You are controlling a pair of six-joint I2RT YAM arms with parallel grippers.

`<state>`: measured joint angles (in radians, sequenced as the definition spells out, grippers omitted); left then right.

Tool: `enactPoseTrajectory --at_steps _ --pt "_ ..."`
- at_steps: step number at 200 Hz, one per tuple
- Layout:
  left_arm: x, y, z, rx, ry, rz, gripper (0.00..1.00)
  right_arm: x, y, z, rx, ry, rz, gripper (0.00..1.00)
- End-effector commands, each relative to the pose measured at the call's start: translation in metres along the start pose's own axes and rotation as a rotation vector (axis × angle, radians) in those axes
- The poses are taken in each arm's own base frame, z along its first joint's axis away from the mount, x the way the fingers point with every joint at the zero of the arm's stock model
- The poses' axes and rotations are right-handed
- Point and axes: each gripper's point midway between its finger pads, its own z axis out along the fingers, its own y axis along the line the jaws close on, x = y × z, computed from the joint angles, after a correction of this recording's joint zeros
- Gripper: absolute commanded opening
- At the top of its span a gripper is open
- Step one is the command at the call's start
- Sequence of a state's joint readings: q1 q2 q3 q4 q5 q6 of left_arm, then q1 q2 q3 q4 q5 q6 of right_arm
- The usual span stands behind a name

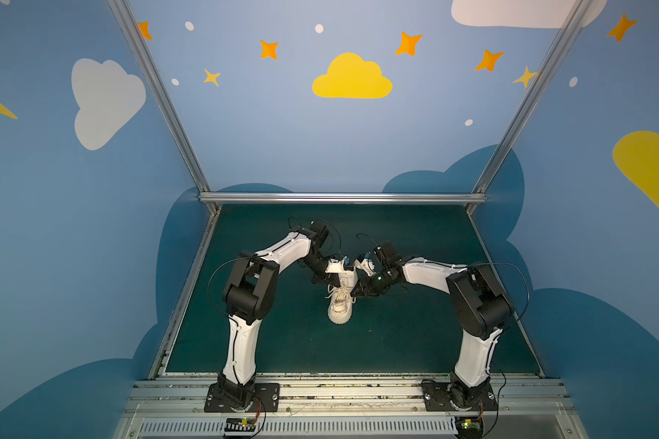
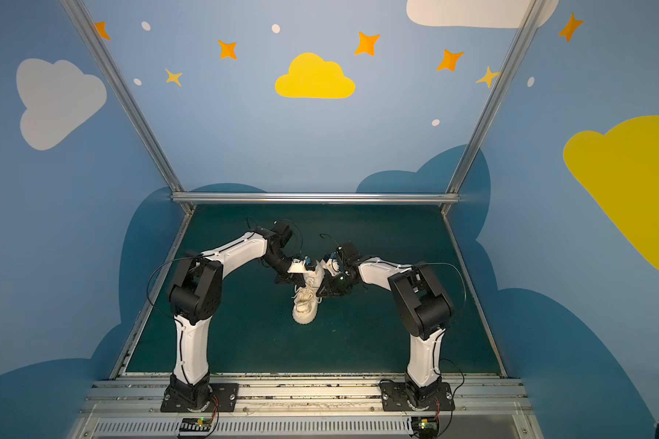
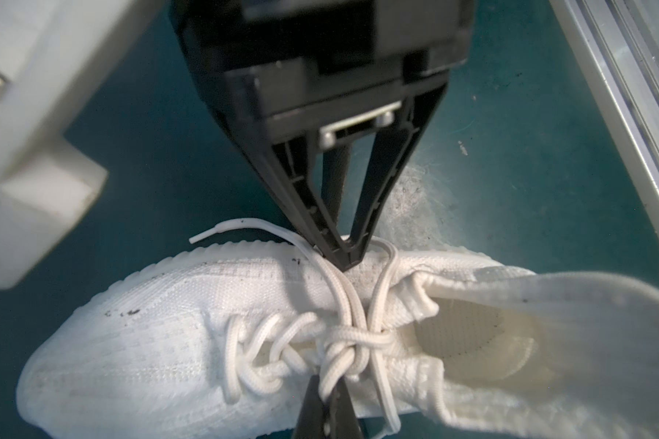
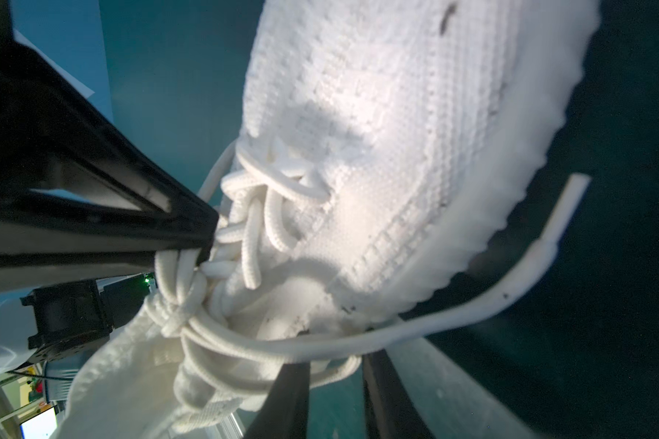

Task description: Tie the shoes

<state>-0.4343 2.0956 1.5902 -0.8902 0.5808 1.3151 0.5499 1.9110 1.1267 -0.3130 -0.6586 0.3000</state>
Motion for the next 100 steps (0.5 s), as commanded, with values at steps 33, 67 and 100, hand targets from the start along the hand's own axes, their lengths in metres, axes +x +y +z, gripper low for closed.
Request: enactPoseTrajectory --at_steps 33,67,100 --pt "-0.007 -0.011 -0.005 0.018 -0.028 -0.009 0.03 -0.005 0.004 0.009 -0.048 0.003 -0.038 0.11" --pt "-0.007 -0.010 -0.008 0.010 -0.020 -0.012 0.03 -0.005 0.006 0.000 -0.009 -0.011 -0.033 0.00" --pt "-0.009 -0.009 -0.014 -0.007 -0.012 -0.005 0.03 0.002 0.009 -0.017 0.035 -0.026 -0.030 0.00"
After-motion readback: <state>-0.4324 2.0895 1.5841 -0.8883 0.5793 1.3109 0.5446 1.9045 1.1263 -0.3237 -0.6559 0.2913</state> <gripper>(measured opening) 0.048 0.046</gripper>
